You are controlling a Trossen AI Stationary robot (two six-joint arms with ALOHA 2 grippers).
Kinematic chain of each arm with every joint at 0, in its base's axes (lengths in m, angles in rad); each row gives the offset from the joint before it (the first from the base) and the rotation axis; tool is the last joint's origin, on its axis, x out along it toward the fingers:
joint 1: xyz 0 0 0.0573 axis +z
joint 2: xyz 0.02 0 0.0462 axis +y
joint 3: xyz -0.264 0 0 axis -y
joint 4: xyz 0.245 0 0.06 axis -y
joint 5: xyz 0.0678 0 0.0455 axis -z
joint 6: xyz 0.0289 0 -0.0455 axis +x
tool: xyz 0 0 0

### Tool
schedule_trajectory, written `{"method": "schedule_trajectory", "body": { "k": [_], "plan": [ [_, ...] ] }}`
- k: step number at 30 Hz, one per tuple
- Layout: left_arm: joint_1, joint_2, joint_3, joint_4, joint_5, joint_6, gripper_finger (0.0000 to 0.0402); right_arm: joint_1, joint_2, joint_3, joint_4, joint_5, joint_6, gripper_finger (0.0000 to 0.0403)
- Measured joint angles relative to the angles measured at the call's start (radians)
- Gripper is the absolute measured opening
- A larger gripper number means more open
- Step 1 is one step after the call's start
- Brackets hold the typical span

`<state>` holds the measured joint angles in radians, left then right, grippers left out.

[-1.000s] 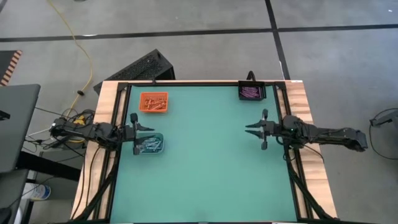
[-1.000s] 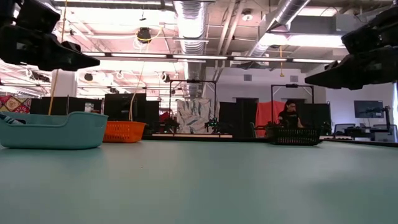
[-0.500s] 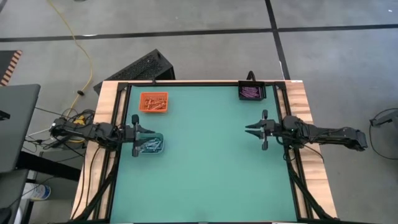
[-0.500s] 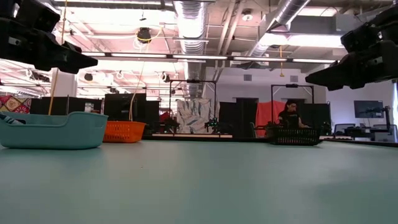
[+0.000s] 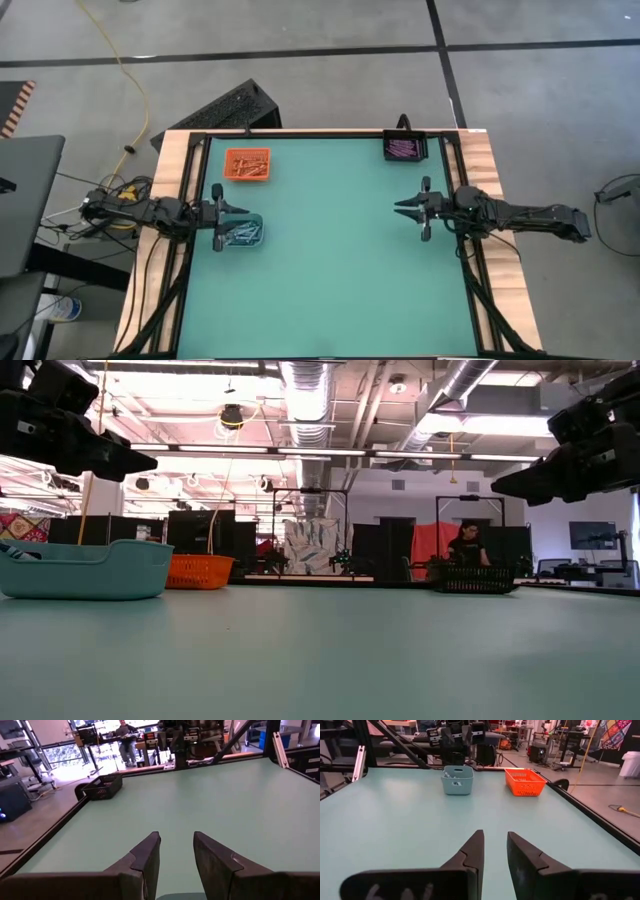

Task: Sort crayons
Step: Return to Home Position

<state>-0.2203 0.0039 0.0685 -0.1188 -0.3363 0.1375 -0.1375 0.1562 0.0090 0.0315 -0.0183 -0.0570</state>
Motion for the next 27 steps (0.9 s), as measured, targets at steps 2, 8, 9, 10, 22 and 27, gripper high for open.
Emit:
{"method": "schedule_trajectory", "body": {
  "k": [2, 8, 9, 10, 22, 27],
  "plan": [
    [0.0, 0.0, 0.0, -0.001, 0.0, 0.0, 0.0109, 0.0, 0.0, 0.0, 0.001, 0.0, 0.0, 0.0086],
    [0.0, 0.0, 0.0, -0.002, 0.0, 0.0, 0.0109, 0.0, 0.0, 0.0, 0.002, -0.001, -0.003, 0.0086],
    [0.0, 0.0, 0.0, -0.002, 0.0, 0.0, 0.0109, 0.0, 0.0, 0.0, 0.002, -0.001, -0.003, 0.0086],
    [0.0, 0.0, 0.0, -0.002, 0.0, -0.009, 0.0109, 0.0, 0.0, 0.0, 0.002, -0.001, -0.003, 0.0086],
    [0.0, 0.0, 0.0, -0.003, -0.001, -0.078, 0.0109, 0.0, 0.0, 0.0, 0.003, -0.001, -0.003, 0.0086],
    [0.0, 0.0, 0.0, -0.003, -0.001, -0.078, 0.0109, 0.0, 0.0, 0.0, 0.003, -0.001, -0.003, 0.0086]
  ]
}}
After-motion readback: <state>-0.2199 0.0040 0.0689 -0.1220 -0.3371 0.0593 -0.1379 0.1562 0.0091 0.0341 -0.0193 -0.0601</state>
